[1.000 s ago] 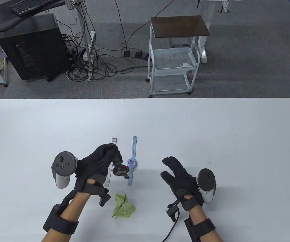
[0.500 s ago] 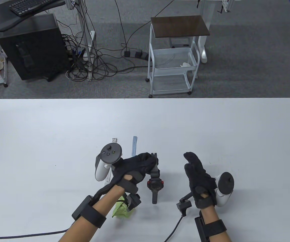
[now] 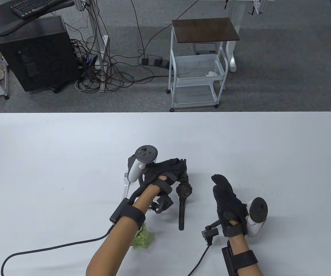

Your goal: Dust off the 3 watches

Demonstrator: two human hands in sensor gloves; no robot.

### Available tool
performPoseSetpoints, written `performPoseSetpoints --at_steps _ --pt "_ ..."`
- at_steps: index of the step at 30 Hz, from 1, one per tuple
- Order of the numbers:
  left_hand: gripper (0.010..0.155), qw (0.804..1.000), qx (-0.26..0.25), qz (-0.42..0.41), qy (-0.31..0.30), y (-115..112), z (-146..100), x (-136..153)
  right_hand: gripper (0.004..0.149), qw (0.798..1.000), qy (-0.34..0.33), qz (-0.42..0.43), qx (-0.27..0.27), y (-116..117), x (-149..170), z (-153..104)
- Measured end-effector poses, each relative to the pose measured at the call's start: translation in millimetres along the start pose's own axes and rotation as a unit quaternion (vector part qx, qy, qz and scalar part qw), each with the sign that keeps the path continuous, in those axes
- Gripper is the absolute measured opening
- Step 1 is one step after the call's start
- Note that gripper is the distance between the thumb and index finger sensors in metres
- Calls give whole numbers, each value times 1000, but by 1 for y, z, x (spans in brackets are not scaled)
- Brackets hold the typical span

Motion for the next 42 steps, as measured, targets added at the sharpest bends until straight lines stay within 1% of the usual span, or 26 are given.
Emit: performPoseSetpoints --at_steps 2,5,8,11,16,19,23,30,35,38,42 --pt "44 1000 -9 -2 18 0 9 5 83 1000 -2 -7 0 2 0 0" --pt "43 999 -32 19 36 1 18 8 83 1000 -6 -22 -1 6 1 -1" --pt "43 996 -53 63 47 2 23 4 83 999 -9 -31 -5 9 1 -2" --pt "43 988 -84 117 59 3 24 -3 82 999 -15 -33 -3 10 -1 -4" --pt "43 974 -105 176 93 5 31 -5 82 999 -8 -41 -6 12 3 -3" --pt "43 968 -97 197 121 3 37 -1 81 999 -5 -47 -7 13 4 -4" --pt "43 961 -110 219 126 0 42 2 81 999 -5 -52 -10 15 5 -4" --pt "42 953 -111 240 149 -4 48 7 81 998 -3 -60 -14 18 7 -3" --pt "41 939 -120 282 159 -9 51 8 80 998 -8 -60 -10 19 7 -4" --pt "41 940 -128 277 154 -8 51 6 80 998 -8 -61 -10 19 8 -4" --pt "42 935 -132 285 165 -6 53 7 79 998 -6 -62 -10 20 8 -4"
Point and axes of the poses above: the tracker on the back of each hand, its own x axis roughly to the little-finger side, its own z axis roughly from the wrist to the fingertips, y = z × x, the point moved 4 cm from there along z, roughly from the wrist to the fingertips, and after that the axes turned 12 degrees about y, right-handed, at the moved point
